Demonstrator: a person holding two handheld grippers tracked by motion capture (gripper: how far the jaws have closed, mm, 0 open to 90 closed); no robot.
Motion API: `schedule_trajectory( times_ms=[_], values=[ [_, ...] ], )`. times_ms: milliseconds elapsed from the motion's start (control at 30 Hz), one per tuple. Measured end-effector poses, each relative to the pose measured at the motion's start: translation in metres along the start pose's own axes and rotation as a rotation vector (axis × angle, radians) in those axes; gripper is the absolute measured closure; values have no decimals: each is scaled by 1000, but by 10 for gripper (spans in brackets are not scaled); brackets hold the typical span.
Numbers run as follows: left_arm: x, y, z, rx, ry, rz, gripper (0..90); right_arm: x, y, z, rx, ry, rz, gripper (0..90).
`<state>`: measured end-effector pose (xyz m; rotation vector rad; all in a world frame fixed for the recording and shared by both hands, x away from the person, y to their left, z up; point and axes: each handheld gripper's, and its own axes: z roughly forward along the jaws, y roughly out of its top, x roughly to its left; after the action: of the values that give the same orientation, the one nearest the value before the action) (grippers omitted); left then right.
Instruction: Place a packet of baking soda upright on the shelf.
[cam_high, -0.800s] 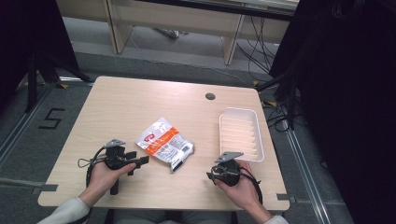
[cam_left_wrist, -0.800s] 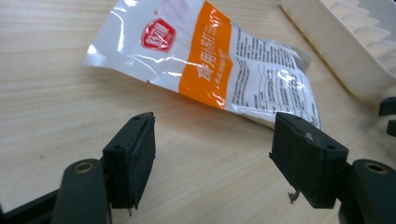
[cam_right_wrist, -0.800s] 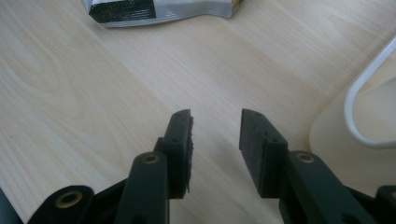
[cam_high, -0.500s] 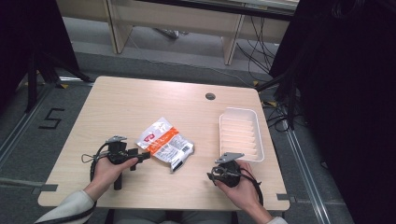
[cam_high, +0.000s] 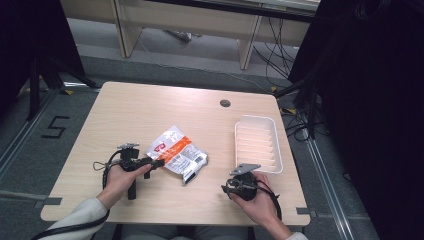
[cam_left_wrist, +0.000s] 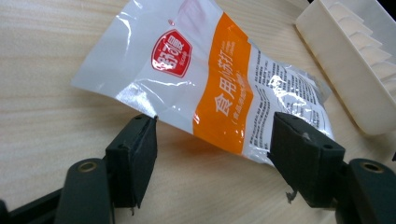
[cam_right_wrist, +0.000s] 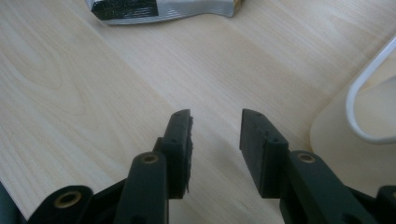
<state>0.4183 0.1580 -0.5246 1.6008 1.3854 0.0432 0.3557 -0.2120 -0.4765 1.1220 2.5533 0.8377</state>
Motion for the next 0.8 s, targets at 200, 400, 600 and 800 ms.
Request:
schedule_trajectory(
  times_ms=[200,400,600,800],
  values=[
    [2,5,8,-11,-21,-28,336,0,0,0,5,2,9,640],
    [4,9,15,-19,-28,-26,367,-1,-1,2,-7,-17,-6,640],
    [4,9,22,-32,-49,-28,416,-1,-1,2,-5,-15,-17,640],
    [1,10,26,-18,-22,78,525,0,-1,4,-15,-7,-32,641]
  ],
)
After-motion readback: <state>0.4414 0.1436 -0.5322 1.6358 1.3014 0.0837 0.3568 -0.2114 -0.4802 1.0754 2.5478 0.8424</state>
